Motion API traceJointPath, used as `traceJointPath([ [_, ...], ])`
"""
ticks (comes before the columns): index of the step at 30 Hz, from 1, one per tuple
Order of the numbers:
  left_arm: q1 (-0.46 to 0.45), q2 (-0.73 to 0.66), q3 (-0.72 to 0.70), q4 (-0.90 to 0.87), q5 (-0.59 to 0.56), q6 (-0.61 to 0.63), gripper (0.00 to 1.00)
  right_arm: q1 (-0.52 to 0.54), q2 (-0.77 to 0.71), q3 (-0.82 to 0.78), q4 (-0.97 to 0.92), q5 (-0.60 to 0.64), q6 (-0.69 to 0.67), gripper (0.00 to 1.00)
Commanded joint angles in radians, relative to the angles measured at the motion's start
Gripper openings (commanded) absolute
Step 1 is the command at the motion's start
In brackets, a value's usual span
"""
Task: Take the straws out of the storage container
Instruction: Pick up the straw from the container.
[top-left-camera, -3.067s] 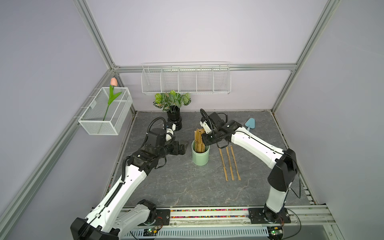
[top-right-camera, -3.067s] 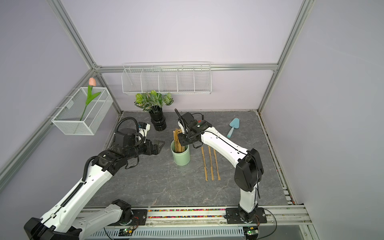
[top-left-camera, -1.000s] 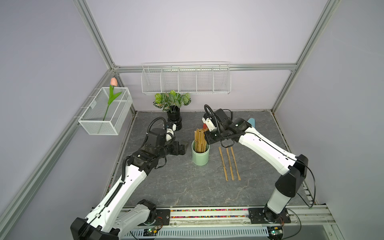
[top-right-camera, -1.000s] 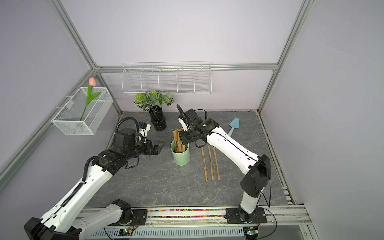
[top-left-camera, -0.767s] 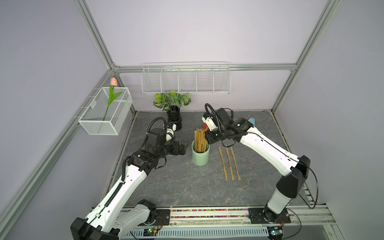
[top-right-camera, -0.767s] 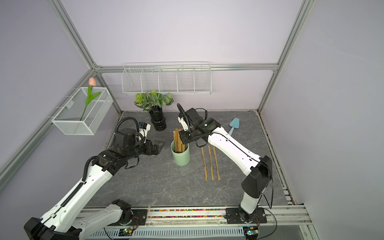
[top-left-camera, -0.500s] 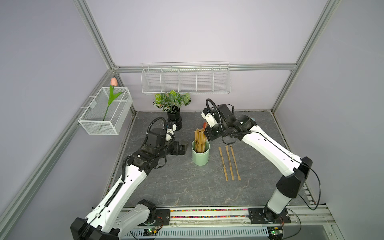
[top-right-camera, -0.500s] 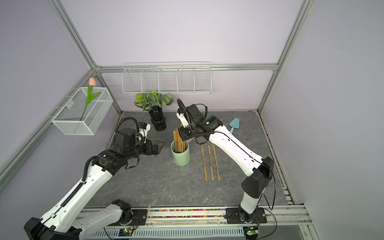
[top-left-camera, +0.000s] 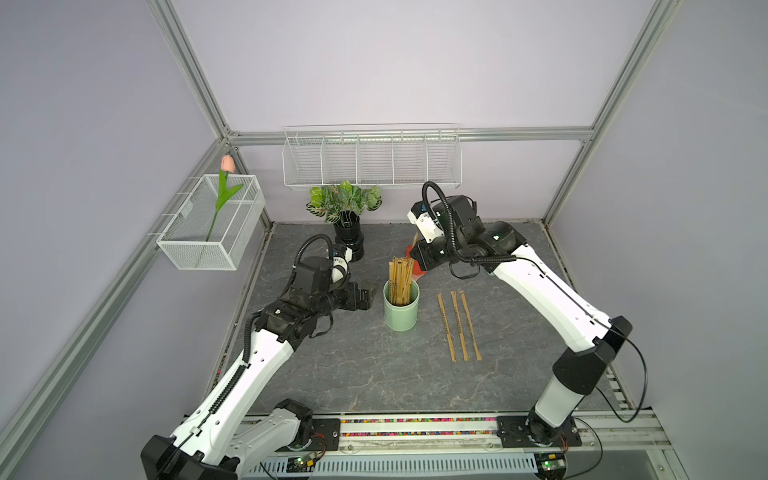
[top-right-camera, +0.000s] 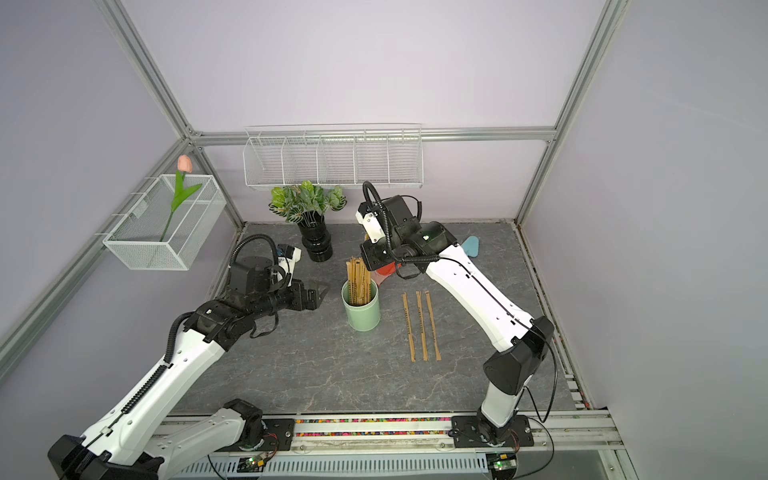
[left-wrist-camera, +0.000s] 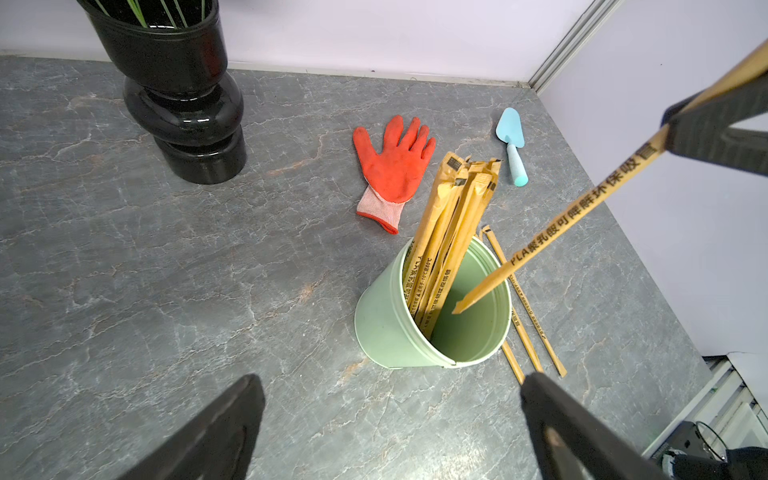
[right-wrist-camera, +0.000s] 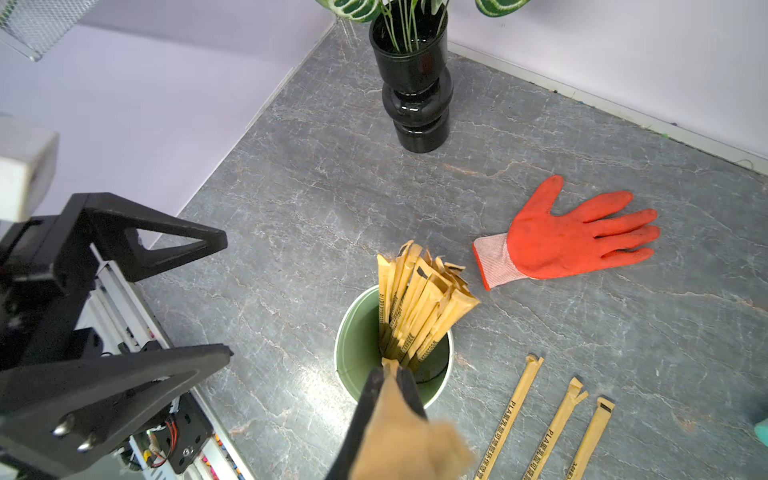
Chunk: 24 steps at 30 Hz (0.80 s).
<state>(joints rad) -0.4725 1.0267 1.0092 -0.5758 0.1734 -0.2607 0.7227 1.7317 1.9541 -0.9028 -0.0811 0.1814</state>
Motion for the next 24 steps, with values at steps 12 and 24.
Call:
traceJointPath([
  [12, -0.004, -0.001, 0.0, -0.012, 0.004, 0.004, 0.99, -0.079, -0.133, -0.025, -0.011, -0.231, -0.048, 0.1],
  [24, -0.004, 0.003, 0.002, -0.013, 0.006, 0.004, 1.0, -0.102, -0.206, 0.036, -0.221, -0.155, -0.05, 0.1],
])
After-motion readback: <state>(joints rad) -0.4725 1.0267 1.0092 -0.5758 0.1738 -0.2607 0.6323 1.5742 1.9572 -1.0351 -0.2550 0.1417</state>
